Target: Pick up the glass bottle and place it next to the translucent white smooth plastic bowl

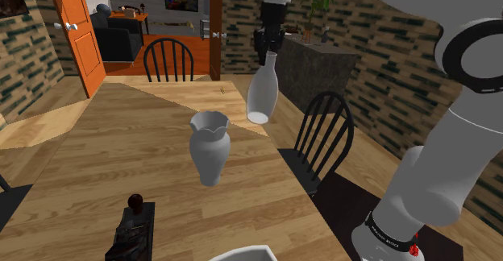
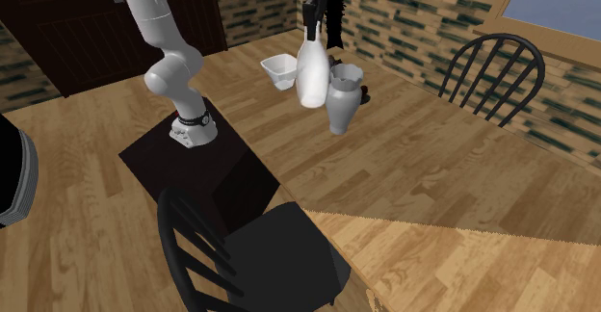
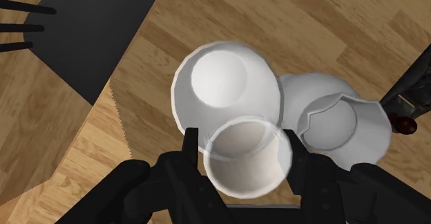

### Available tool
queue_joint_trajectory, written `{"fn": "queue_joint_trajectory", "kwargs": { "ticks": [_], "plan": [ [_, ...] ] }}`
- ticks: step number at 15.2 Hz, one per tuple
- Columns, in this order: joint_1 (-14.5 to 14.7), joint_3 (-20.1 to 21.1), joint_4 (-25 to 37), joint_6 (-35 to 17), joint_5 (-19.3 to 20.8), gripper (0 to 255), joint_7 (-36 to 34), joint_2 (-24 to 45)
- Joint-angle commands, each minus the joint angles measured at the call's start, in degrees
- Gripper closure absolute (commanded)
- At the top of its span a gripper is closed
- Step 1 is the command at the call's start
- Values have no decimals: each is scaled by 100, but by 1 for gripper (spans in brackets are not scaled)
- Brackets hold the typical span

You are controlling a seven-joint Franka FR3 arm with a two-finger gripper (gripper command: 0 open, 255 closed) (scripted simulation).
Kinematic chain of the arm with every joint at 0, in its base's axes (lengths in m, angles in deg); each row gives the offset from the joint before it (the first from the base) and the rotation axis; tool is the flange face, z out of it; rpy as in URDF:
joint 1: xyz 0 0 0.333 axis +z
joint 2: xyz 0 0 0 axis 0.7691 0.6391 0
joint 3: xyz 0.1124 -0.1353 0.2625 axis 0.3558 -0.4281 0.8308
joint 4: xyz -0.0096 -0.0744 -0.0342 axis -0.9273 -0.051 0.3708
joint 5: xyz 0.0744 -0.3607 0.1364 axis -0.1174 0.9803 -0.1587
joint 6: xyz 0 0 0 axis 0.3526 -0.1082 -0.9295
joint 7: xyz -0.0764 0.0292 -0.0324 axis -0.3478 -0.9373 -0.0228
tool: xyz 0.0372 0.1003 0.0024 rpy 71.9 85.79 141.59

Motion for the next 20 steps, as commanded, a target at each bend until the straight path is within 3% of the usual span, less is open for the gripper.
{"fn": "queue_joint_trajectory", "kwargs": {
  "ticks": [1, 10, 20],
  "plan": [
    [108, 117, -243, 23, -12, 255, -231, -267],
    [545, 722, -751, 358, -194, 255, -1291, -1119],
    [995, 1548, -606, 843, -519, 255, -2629, -1515]
  ]
}}
